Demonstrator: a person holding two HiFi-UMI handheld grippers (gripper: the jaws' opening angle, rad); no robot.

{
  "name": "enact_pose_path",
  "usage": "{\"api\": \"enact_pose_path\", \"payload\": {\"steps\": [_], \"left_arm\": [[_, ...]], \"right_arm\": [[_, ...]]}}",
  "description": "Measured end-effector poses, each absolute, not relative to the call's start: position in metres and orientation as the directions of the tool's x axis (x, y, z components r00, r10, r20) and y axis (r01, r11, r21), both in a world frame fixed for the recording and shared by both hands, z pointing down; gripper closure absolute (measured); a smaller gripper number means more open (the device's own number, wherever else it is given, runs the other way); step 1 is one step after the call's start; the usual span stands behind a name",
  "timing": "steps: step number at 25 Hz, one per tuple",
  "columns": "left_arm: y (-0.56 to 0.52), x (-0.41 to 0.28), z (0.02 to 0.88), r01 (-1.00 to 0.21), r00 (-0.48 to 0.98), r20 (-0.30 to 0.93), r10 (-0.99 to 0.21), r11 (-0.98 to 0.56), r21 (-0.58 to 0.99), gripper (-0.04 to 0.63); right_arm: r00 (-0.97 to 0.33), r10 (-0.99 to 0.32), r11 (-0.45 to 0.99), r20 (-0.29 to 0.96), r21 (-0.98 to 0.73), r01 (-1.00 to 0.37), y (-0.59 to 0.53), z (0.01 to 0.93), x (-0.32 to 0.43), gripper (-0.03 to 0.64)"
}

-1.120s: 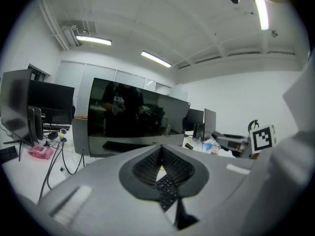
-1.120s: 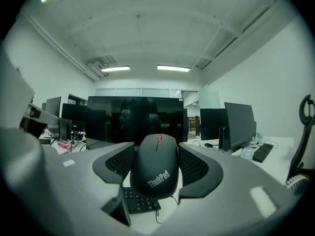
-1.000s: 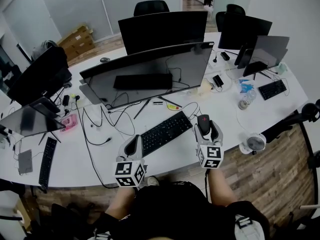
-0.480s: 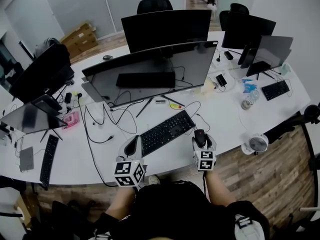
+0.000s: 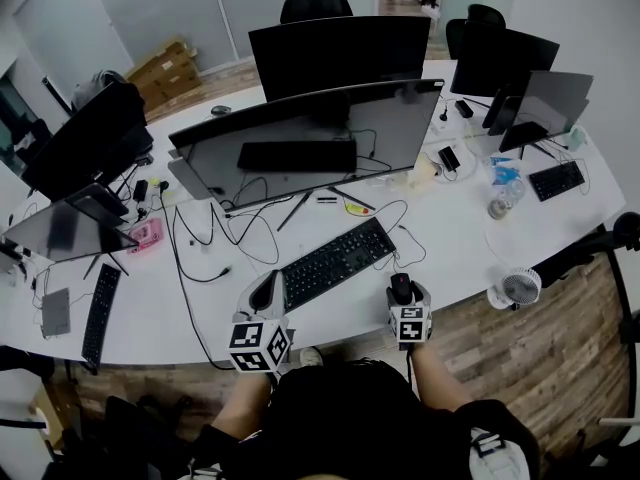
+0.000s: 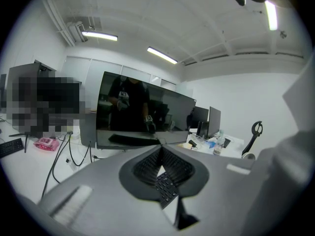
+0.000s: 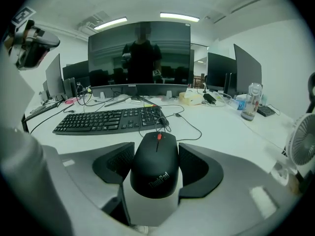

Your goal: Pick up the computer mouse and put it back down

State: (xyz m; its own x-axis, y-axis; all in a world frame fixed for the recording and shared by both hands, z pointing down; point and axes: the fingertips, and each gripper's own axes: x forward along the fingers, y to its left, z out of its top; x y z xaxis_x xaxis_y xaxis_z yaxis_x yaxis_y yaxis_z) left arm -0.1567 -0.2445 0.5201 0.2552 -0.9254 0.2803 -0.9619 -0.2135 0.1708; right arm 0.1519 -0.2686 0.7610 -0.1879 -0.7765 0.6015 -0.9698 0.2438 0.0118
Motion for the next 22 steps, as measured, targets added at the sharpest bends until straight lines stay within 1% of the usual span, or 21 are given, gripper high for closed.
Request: {"api": "enact_pose_path", "payload": {"steps": [9, 11, 14, 17, 19, 22], "left_arm": [[-0.243, -0.157, 0.523, -0.961, 0.260, 0.288, -0.922, -0.219, 0.170, 0.541], [-0.243, -0.157, 0.522, -0.961, 0.261, 0.289, -0.921, -0.220, 0.168, 0.541], [-0.243, -0.158, 0.521, -0.961, 0.260, 0.286, -0.922, -0.219, 0.167, 0.541], [-0.244, -0.158, 0.519, -0.961, 0.262, 0.281, -0.923, -0.222, 0.166, 0.541], [-0.244, -0.158, 0.519, -0.960, 0.263, 0.275, -0.925, -0.223, 0.167, 0.541], [-0.246, -0.160, 0.516, -0.964, 0.250, 0.259, -0.933, -0.213, 0.162, 0.541]], "right_arm": [[-0.192, -0.727, 0.280, 0.660, 0.028, -0.960, -0.269, 0.793, 0.155, 0.336], [-0.205, -0.706, 0.298, 0.678, 0.022, -0.954, -0.269, 0.798, 0.155, 0.336], [-0.244, -0.710, 0.325, 0.661, -0.001, -0.946, -0.271, 0.794, 0.153, 0.336], [-0.269, -0.766, 0.330, 0.583, -0.001, -0.944, -0.281, 0.764, 0.155, 0.336], [-0.285, -0.832, 0.317, 0.477, -0.013, -0.948, -0.292, 0.725, 0.156, 0.336], [-0.295, -0.912, 0.299, 0.285, -0.029, -0.954, -0.308, 0.646, 0.157, 0.339]]}}
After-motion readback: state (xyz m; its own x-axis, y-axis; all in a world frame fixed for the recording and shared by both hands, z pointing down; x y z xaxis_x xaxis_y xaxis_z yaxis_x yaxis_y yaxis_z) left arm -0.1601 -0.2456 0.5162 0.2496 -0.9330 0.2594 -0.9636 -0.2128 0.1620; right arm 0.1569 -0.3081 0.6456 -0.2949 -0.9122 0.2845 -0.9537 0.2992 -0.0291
